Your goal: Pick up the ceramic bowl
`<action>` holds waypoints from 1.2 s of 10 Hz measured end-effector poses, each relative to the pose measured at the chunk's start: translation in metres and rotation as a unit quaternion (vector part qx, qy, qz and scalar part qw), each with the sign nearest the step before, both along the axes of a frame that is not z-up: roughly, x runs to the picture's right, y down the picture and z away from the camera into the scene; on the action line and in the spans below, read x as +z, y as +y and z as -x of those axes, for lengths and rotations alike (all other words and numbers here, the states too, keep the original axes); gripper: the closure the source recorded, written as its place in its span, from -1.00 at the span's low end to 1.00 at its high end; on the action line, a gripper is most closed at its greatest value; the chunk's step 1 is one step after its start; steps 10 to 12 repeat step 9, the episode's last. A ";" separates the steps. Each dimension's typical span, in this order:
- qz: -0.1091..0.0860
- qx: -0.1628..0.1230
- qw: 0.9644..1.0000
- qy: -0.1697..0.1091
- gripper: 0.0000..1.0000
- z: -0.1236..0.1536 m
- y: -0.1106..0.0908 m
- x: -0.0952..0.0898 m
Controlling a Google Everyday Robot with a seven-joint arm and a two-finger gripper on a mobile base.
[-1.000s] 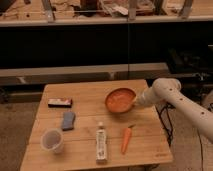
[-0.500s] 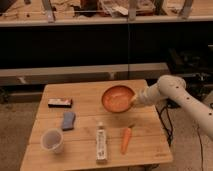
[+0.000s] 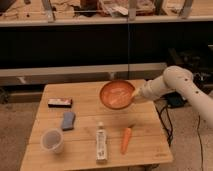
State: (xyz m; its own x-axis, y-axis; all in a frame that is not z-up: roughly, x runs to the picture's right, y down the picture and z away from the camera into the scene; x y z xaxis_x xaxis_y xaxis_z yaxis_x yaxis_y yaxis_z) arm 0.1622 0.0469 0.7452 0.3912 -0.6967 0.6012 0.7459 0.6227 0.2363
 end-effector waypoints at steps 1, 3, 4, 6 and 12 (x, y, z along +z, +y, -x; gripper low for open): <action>0.000 0.000 1.000 0.001 0.90 0.001 0.001 0.003; 0.001 0.002 1.000 0.001 0.90 0.000 0.012 0.016; 0.000 0.001 1.000 0.000 0.90 -0.001 0.015 0.021; -0.001 0.000 1.000 0.000 0.90 -0.001 0.014 0.020; -0.001 0.000 1.000 0.001 0.90 -0.002 0.002 0.007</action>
